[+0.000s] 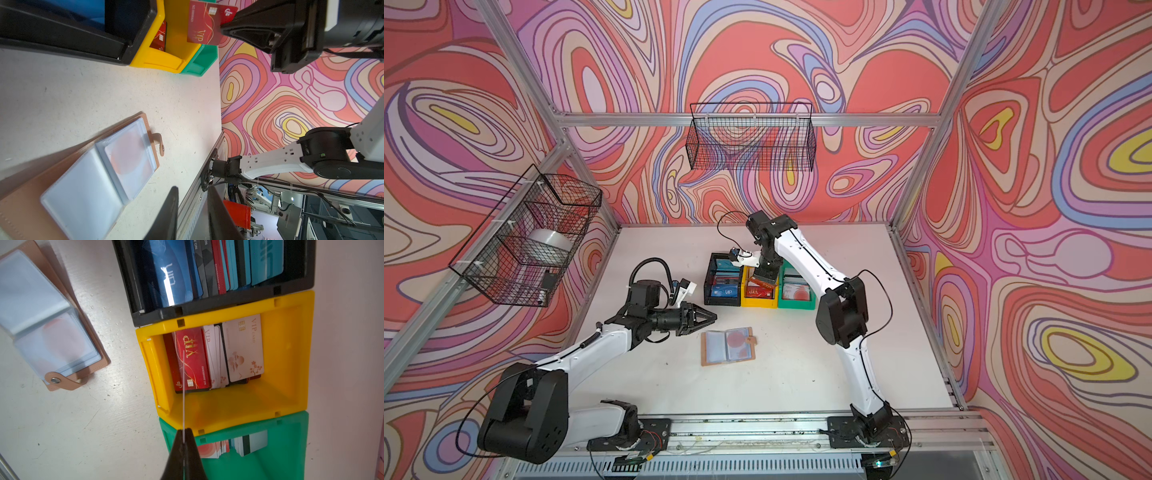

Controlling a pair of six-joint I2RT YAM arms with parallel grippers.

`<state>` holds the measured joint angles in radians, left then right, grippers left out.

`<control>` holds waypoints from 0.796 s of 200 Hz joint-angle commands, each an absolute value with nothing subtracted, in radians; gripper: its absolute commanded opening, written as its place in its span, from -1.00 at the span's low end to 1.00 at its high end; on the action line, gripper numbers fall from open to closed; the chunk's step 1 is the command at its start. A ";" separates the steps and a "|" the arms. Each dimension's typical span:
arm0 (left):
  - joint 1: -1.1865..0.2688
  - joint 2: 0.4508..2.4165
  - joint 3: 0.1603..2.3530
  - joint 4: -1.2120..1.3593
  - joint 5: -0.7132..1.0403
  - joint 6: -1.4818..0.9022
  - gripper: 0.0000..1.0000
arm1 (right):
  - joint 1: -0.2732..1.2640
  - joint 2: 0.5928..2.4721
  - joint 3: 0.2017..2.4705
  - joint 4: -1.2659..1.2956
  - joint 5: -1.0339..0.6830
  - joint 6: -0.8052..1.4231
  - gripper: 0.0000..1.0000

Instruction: Take the credit cards out of the card holder

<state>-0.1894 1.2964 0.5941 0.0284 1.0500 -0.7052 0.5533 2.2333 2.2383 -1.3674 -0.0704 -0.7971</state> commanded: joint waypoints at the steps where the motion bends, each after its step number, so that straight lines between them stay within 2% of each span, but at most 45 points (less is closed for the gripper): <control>1: -0.184 1.293 0.606 0.058 1.062 -0.706 -0.44 | 0.571 2.261 2.222 -1.336 -0.021 -0.846 -1.00; 159: -0.179 1.302 0.602 0.060 1.065 -0.695 -0.44 | 0.621 2.311 2.127 -1.290 0.024 -0.904 -1.00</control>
<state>-0.1879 1.2964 0.5941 0.0345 1.0508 -0.7067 0.6121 2.2795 2.1368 -1.2949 0.0120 -0.8951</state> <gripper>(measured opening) 0.282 0.043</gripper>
